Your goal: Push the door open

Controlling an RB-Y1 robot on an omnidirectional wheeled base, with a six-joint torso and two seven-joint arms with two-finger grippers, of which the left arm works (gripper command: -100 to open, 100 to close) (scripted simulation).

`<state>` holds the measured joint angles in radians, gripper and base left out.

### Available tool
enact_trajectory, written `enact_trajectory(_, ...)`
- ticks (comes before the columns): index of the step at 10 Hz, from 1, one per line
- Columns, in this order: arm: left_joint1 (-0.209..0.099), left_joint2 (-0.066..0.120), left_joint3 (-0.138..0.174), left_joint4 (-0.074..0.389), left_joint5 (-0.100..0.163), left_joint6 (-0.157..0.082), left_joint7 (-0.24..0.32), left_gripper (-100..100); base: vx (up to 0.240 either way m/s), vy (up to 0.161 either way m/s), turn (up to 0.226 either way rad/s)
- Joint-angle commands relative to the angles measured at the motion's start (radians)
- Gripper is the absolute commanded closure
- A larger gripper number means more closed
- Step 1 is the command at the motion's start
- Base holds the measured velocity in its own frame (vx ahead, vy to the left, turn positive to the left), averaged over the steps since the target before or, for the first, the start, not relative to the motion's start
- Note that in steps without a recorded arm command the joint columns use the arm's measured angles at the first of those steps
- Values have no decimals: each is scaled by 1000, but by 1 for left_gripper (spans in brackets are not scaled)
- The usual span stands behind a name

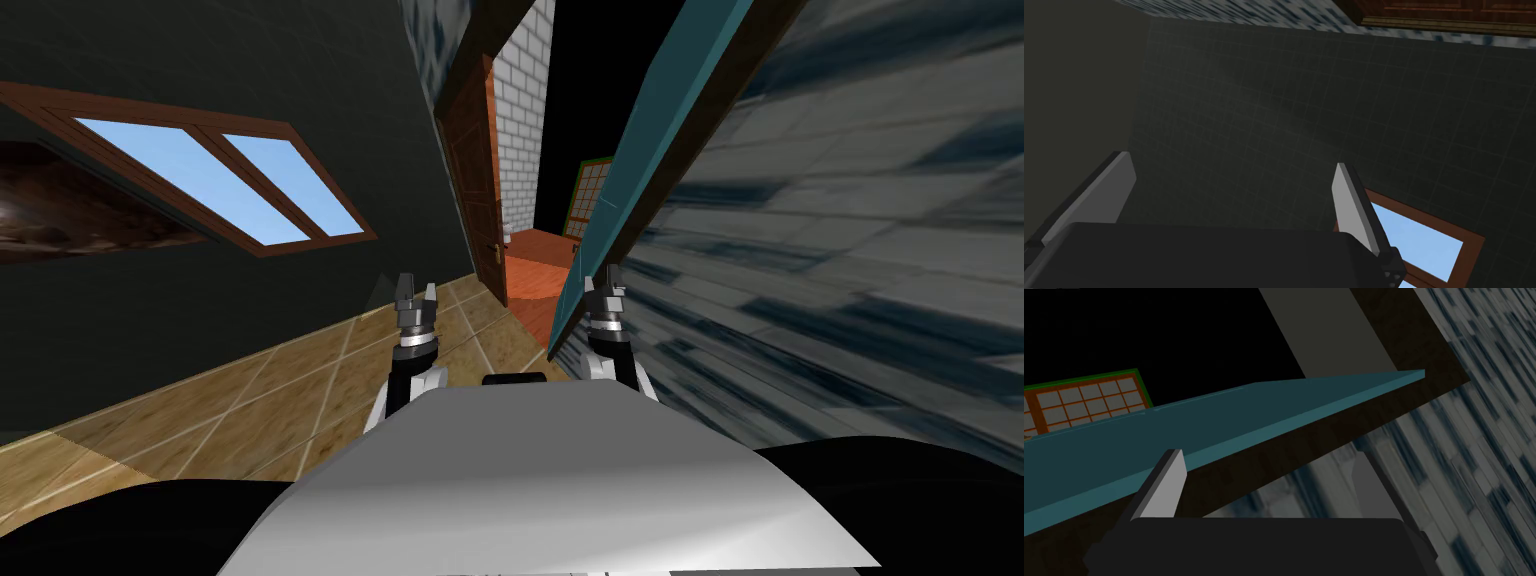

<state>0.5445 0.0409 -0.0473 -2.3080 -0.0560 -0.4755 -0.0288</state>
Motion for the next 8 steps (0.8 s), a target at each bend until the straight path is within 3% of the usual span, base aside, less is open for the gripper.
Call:
enact_trajectory(1,-21,7,-10,31,-3,0,9,-100,82,35,-33)
enact_trajectory(8,-114,28,-57,174,-16,2,52,-100,150,81,-33)
